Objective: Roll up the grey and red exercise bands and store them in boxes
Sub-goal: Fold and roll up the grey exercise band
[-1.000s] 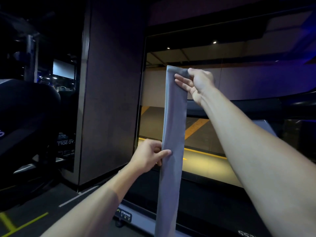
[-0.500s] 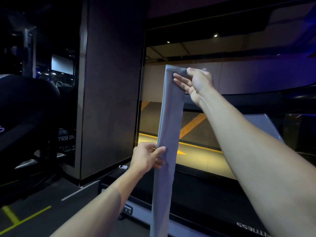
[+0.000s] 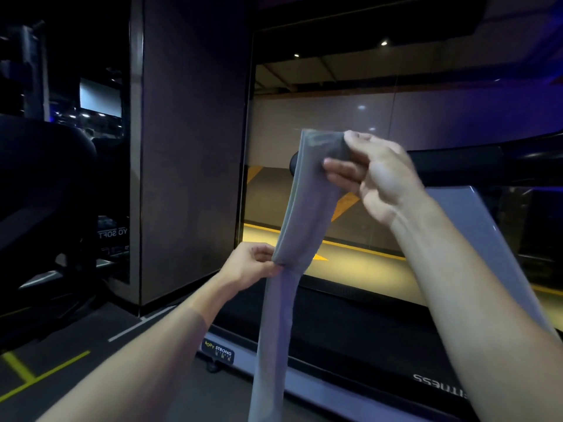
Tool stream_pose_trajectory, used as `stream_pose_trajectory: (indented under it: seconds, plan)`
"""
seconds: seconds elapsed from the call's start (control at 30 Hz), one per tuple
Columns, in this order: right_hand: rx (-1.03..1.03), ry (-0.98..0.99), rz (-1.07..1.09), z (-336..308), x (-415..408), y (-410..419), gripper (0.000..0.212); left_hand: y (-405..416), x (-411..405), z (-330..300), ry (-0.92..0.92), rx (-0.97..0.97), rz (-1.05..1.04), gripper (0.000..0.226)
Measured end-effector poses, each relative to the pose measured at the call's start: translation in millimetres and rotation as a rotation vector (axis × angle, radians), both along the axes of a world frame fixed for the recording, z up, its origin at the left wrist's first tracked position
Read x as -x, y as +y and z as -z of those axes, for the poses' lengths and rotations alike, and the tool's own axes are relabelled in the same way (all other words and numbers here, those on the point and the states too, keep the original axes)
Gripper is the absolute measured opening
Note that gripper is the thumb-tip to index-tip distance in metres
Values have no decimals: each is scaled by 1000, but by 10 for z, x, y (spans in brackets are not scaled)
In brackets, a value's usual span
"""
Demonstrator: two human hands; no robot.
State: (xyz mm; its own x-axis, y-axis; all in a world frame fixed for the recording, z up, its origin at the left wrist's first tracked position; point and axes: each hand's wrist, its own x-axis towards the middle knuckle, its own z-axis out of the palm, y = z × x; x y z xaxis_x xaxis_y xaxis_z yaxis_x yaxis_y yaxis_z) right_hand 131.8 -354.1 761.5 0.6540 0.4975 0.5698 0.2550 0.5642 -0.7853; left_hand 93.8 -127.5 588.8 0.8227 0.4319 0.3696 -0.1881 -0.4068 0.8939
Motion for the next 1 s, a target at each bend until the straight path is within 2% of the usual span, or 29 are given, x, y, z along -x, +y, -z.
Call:
stream_pose_trajectory:
  seconds: [0.1, 0.2, 0.27, 0.3, 0.37, 0.47, 0.53, 0.7, 1.0]
  plan:
    - [232, -111, 6, 522, 170, -251, 13, 31, 16, 8, -57, 100, -20, 18]
    - [589, -181, -221, 1254, 271, -298, 9, 48, 45, -22, -170, 208, -61, 18]
    - [863, -332, -292, 1710, 244, -256, 8, 61, 76, -14, -230, 270, -57, 11]
    - [930, -415, -266, 1879, 197, -212, 8, 50, 97, -5, -250, 291, -46, 12]
    - [834, -468, -146, 2062, 80, -70, 7, 37, 124, 33, -260, 315, -40, 14]
    - [504, -334, 127, 2121, -66, 166, 16, 15, 153, 103, -273, 372, -35, 13]
    - [418, -282, 230, 2140, -111, 287, 18, -4, 174, 139, -276, 387, -34, 14]
    - [351, -262, 248, 2226, -88, 381, 21, -65, 210, 182, -273, 367, -39, 14]
    - [351, -219, 266, 2241, -118, 338, 18, -124, 206, 205, -245, 355, -24, 16]
